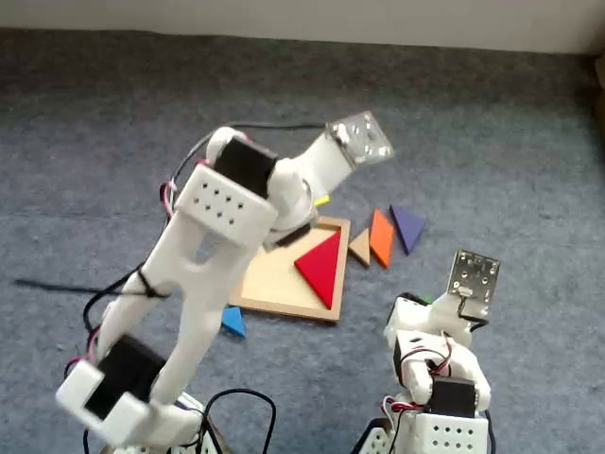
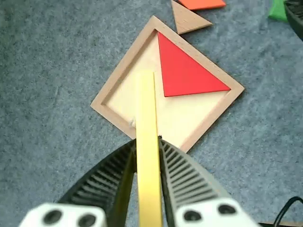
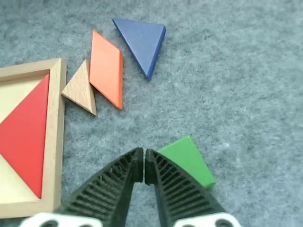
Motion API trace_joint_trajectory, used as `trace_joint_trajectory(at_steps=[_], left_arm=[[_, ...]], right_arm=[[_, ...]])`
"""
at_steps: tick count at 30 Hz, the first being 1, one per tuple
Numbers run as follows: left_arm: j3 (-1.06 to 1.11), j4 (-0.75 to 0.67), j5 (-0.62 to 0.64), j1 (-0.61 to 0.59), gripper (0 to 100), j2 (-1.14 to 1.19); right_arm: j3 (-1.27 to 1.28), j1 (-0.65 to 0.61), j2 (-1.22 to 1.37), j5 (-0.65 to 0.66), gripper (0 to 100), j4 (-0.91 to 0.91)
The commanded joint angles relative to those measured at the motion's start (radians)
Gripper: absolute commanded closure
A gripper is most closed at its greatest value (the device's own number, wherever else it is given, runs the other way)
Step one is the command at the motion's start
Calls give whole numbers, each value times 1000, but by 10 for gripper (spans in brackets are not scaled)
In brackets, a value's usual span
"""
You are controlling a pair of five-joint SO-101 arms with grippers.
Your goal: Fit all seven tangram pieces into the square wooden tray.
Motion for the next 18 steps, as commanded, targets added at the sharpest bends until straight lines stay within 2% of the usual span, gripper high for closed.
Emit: trace_joint_trajectory(at_steps=[1,6,12,18], left_arm=[[262,-170,-12,15,995,-236],[559,-430,-83,12,995,-312],[740,-746,-112,-77,995,-311],[903,-994,-308,-94,995,-311]], right_arm=[[116,12,-4,14,976,4],[116,12,-4,14,976,4],[116,10,-4,14,976,4],[116,10,-4,14,976,4]])
